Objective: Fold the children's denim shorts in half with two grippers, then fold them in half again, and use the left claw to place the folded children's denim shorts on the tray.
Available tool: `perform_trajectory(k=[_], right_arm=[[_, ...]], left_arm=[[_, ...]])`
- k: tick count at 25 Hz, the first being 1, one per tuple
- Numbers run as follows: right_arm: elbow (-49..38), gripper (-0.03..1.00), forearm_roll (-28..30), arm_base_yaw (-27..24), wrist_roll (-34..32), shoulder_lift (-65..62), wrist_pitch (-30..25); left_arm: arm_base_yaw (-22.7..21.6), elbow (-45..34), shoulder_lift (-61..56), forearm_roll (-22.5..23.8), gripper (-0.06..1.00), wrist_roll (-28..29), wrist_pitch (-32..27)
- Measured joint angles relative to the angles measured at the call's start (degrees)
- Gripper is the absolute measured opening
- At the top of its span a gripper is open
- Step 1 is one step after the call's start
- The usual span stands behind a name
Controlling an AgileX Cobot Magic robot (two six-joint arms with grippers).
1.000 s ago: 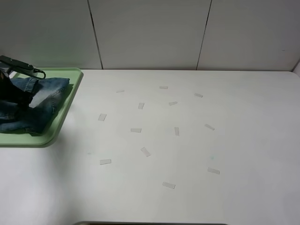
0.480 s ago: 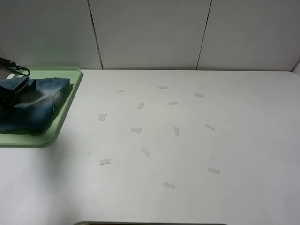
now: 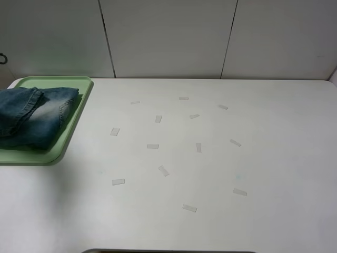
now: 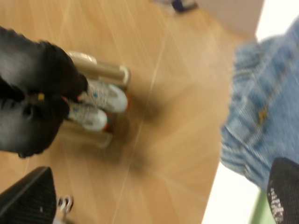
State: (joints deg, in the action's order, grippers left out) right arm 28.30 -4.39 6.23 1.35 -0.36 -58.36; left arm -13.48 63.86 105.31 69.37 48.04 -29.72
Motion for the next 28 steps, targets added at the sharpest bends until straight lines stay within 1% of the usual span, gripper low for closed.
perform_trajectory(k=[2, 8, 11, 14, 16, 17, 24, 28], right_arm=[[0.00, 0.69, 0.00, 0.00, 0.00, 0.00, 0.00], [0.00, 0.69, -0.05, 0.00, 0.00, 0.00, 0.00], [0.00, 0.69, -0.05, 0.00, 0.00, 0.00, 0.00], [0.00, 0.69, -0.05, 0.00, 0.00, 0.00, 0.00], [0.00, 0.69, -0.05, 0.00, 0.00, 0.00, 0.00], [0.00, 0.69, -0.05, 0.00, 0.00, 0.00, 0.00], [0.00, 0.69, -0.05, 0.00, 0.00, 0.00, 0.00], [0.00, 0.69, -0.05, 0.00, 0.00, 0.00, 0.00]], left_arm=[[0.00, 0.00, -1.35, -0.34, 0.89, 0.62, 1.31], [0.00, -1.64, -2.08, -5.17, 0.88, -0.94, 6.93], [0.00, -3.22, -2.08, -6.70, 0.88, -1.42, 12.42], [0.00, -4.95, -2.08, -7.69, 0.88, -1.58, 19.75], [0.00, -5.24, -1.65, -7.86, 0.88, -1.58, 22.59], [0.00, -5.24, -1.24, -7.98, 0.88, -1.58, 23.41], [0.00, -6.39, 2.45, -10.26, 0.88, -1.58, 24.32], [0.00, -6.95, 4.09, -10.39, 0.88, -1.58, 24.90]])
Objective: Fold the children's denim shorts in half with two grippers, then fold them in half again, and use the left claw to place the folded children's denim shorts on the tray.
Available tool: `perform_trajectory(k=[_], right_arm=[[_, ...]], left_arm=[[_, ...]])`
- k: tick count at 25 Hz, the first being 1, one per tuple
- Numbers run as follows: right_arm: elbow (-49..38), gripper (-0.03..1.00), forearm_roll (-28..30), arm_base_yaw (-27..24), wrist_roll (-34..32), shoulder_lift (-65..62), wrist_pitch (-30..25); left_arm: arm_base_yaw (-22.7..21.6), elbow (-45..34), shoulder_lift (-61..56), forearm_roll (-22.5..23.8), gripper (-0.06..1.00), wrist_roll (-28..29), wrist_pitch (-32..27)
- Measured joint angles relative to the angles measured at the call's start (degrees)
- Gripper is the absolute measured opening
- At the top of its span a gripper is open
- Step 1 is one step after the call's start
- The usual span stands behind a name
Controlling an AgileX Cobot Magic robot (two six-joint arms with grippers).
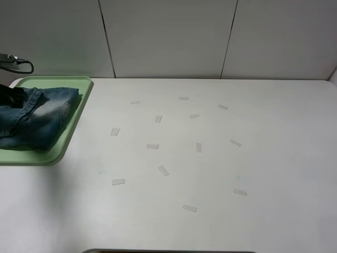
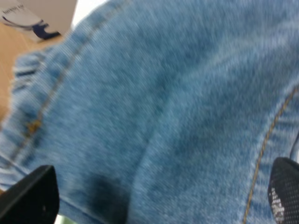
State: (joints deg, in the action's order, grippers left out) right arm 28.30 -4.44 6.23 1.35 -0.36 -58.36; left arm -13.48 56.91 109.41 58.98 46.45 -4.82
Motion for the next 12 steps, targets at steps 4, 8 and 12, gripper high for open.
perform_trajectory(k=[4, 8, 12], right_arm=[[0.00, 0.69, 0.00, 0.00, 0.00, 0.00, 0.00], [0.00, 0.69, 0.00, 0.00, 0.00, 0.00, 0.00], [0.00, 0.69, 0.00, 0.00, 0.00, 0.00, 0.00]], left_arm=[[0.11, -0.08, 1.38, 0.00, 0.88, 0.00, 0.62], [0.11, -0.08, 1.86, 0.00, 0.88, 0.00, 1.08], [0.74, -0.08, 1.86, 0.00, 0.88, 0.00, 1.54]])
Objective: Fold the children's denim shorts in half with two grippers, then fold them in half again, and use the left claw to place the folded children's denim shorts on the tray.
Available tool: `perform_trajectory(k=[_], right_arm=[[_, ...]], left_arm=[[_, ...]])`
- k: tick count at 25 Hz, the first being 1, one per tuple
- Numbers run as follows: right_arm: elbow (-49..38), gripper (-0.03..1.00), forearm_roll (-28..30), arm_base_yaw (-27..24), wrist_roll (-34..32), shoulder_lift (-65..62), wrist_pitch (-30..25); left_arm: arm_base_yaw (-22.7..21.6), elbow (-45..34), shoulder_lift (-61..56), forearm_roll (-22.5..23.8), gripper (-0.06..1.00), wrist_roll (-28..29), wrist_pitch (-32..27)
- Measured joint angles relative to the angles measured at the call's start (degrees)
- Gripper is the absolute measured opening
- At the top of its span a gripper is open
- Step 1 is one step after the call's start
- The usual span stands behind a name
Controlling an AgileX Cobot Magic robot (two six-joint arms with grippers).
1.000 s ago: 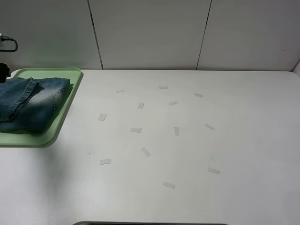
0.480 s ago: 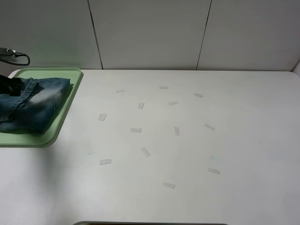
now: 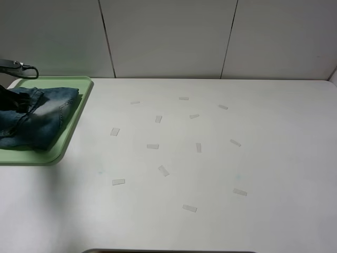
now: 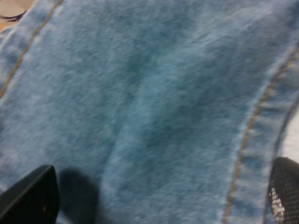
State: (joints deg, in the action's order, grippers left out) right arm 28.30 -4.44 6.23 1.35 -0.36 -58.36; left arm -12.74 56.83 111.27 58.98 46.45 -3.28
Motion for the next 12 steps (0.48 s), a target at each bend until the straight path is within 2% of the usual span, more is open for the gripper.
perform_trajectory(k=[6, 12], right_arm=[[0.00, 0.69, 0.00, 0.00, 0.00, 0.00, 0.00], [0.00, 0.69, 0.00, 0.00, 0.00, 0.00, 0.00]], left_arm=[[1.39, 0.00, 0.05, -0.04, 0.88, 0.00, 1.81], [1.39, 0.00, 0.11, -0.04, 0.88, -0.12, 1.10]])
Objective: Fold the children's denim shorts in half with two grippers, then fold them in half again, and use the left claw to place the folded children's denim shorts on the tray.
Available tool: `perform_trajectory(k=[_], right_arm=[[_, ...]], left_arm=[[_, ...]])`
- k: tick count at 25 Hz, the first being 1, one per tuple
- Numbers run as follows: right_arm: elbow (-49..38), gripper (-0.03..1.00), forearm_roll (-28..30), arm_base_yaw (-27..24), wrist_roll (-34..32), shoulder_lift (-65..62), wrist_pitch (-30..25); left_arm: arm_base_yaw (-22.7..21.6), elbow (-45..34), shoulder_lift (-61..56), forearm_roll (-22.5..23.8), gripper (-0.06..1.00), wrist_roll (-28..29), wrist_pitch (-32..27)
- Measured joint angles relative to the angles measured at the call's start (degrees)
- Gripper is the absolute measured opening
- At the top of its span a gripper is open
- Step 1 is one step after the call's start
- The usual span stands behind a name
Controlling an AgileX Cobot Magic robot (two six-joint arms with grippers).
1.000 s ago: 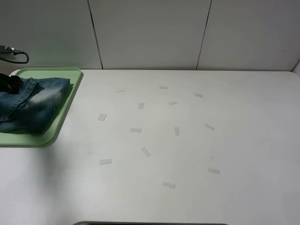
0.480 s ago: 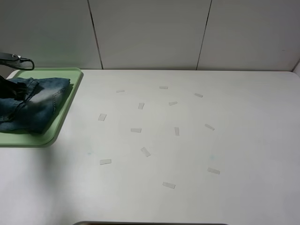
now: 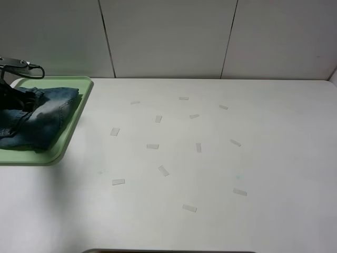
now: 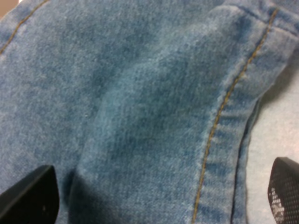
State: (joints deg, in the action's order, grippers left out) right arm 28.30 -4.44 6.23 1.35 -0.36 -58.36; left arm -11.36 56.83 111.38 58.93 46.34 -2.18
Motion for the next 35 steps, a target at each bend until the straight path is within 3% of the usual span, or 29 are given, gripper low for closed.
perform_trajectory(k=[17, 30, 35], right_arm=[[0.00, 0.69, 0.00, 0.00, 0.00, 0.00, 0.00], [0.00, 0.69, 0.00, 0.00, 0.00, 0.00, 0.00], [0.00, 0.69, 0.00, 0.00, 0.00, 0.00, 0.00]], left_arm=[[0.64, 0.11, 3.52, 0.00, 0.88, -2.22, -6.40], [0.64, 1.81, 0.97, 2.18, 0.88, -2.22, -21.60], [0.57, 2.84, 0.48, 4.16, 0.86, -2.27, -24.36]])
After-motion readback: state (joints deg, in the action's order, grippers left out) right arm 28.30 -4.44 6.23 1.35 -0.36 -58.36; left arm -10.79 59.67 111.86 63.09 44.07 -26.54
